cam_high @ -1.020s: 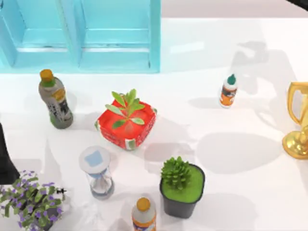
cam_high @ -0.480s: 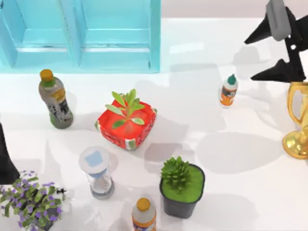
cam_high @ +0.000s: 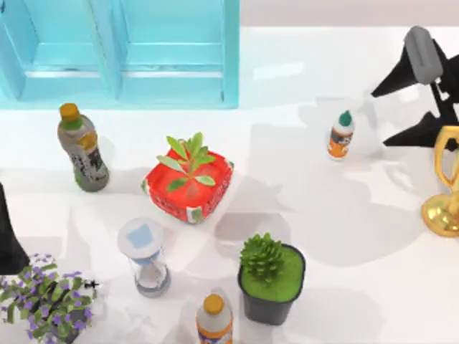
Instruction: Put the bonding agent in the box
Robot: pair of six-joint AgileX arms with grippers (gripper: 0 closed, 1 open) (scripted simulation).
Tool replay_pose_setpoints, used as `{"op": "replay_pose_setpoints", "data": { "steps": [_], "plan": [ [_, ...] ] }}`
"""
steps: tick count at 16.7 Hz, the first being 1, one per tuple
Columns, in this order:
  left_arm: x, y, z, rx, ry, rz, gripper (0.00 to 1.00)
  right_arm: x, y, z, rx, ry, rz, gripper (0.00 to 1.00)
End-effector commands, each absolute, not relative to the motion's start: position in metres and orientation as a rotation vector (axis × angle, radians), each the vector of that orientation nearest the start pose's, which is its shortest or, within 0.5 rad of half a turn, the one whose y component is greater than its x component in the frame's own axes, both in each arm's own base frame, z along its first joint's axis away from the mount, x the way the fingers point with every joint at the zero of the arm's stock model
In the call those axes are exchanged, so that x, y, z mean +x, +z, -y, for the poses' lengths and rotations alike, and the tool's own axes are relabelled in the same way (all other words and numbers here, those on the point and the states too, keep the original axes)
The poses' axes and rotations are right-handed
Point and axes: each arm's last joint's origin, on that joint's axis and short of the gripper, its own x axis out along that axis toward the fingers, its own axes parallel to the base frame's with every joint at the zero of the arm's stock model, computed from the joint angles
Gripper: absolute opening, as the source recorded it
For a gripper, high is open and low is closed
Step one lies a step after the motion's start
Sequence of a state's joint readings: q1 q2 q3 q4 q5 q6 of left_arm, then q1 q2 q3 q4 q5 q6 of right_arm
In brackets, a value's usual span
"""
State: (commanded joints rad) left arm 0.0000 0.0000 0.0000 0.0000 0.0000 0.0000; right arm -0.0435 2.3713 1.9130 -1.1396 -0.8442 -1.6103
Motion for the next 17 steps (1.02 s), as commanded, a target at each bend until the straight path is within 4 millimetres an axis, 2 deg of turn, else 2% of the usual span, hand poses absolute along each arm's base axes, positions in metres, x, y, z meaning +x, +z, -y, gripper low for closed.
{"op": "replay_pose_setpoints", "data": {
  "steps": [4, 8, 11, 17],
  "plan": [
    [0.106, 0.16, 0.001, 0.0, 0.0, 0.0, 1.0, 0.469, 0.131, -0.022, -0.561, 1.484, -0.56, 1.0],
    [0.106, 0.16, 0.001, 0.0, 0.0, 0.0, 1.0, 0.479, 0.108, -0.061, -0.559, 1.488, -0.565, 1.0],
    [0.106, 0.16, 0.001, 0.0, 0.0, 0.0, 1.0, 0.474, 0.095, -0.083, -0.559, 1.488, -0.565, 1.0],
    [0.106, 0.16, 0.001, 0.0, 0.0, 0.0, 1.0, 0.46, 0.075, -0.081, -0.559, 1.487, -0.565, 1.0]
  ]
}}
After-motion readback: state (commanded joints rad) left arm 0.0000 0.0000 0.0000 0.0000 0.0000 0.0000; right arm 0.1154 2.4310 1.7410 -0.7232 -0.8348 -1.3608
